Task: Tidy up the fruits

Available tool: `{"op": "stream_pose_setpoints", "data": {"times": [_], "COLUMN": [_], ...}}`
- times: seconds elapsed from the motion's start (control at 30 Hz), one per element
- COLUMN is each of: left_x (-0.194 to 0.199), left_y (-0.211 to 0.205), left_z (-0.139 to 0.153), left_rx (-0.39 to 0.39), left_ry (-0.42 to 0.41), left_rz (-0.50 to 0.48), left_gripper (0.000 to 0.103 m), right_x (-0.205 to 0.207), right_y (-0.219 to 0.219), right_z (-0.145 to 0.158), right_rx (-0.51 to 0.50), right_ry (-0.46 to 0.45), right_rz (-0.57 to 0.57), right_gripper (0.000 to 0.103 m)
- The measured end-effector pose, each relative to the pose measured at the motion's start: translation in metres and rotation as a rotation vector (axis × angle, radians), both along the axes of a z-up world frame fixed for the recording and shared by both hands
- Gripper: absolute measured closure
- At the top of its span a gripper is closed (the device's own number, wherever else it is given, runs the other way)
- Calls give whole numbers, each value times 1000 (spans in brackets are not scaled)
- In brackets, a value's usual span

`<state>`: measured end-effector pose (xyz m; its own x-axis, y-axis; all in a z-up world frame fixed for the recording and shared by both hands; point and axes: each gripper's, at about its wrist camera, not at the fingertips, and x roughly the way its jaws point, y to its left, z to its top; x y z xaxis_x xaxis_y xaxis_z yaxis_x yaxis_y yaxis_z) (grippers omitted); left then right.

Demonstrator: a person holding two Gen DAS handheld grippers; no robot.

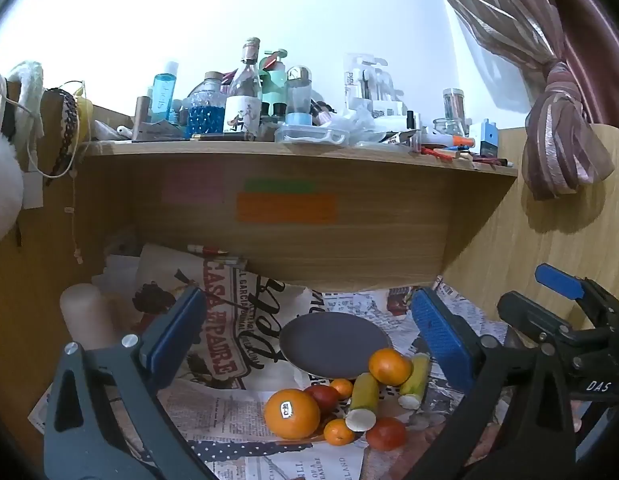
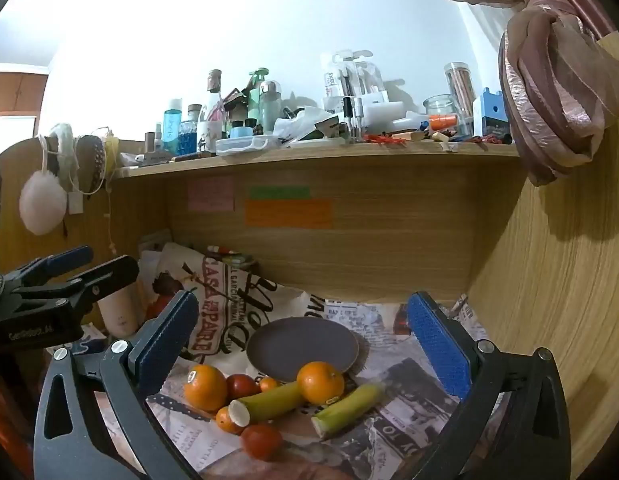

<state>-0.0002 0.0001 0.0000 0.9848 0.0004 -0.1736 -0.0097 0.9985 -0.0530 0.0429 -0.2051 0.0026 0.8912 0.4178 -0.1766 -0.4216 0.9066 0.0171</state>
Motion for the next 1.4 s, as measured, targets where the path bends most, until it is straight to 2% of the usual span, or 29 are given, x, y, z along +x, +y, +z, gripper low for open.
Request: {"op": "stream_pose_setpoints", "data": {"times": [0.3, 1.4], "left_x": [4, 9], "left_y": [-2, 0], "left_z": [1, -3], "left_rx": [9, -4], "left_ry": [23, 26], "left_rz": [-15, -28], "left_gripper": [0, 0], "right_x": [3, 2], "right_y": [0, -2], "right_z": [-1, -3], "right_rx": [-4, 4], "right_ry": [9, 2], "right_rz": [-8, -6], "right_gripper": [0, 0]}}
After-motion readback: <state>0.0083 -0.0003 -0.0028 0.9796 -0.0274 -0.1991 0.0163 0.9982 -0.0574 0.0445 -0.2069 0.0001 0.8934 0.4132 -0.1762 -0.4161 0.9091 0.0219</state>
